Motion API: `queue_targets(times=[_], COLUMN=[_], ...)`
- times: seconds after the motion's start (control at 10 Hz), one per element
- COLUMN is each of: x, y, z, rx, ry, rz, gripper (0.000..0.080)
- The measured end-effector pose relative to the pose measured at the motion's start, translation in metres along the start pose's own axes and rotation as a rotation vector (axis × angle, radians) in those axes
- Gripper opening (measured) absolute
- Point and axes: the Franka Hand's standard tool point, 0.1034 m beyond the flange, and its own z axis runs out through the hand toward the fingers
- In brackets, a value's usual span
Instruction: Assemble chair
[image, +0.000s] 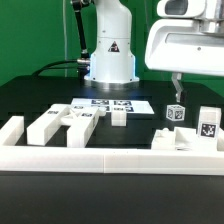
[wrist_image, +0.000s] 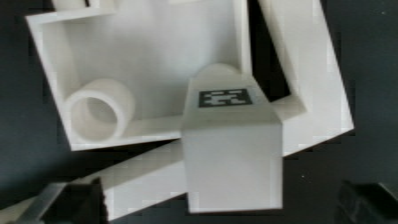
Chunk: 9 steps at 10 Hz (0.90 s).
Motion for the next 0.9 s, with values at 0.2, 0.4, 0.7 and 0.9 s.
queue_targets(times=[0.2, 0.4, 0.7, 0.9], x=[0.002, 0.001, 0.000, -0.010], y=[0.005, 0.004, 0.004, 0.015], z=[-0.007, -0.005, -0.005, -0.012], rx=[0.004, 0.001, 0.001, 0.006], ry=[-0.002, -0.005, -0.006, -0.015], rz=[0.008, 0.006, 0.001, -0.092], gripper=[0.0649, 0.0649, 0.0649, 0.0649])
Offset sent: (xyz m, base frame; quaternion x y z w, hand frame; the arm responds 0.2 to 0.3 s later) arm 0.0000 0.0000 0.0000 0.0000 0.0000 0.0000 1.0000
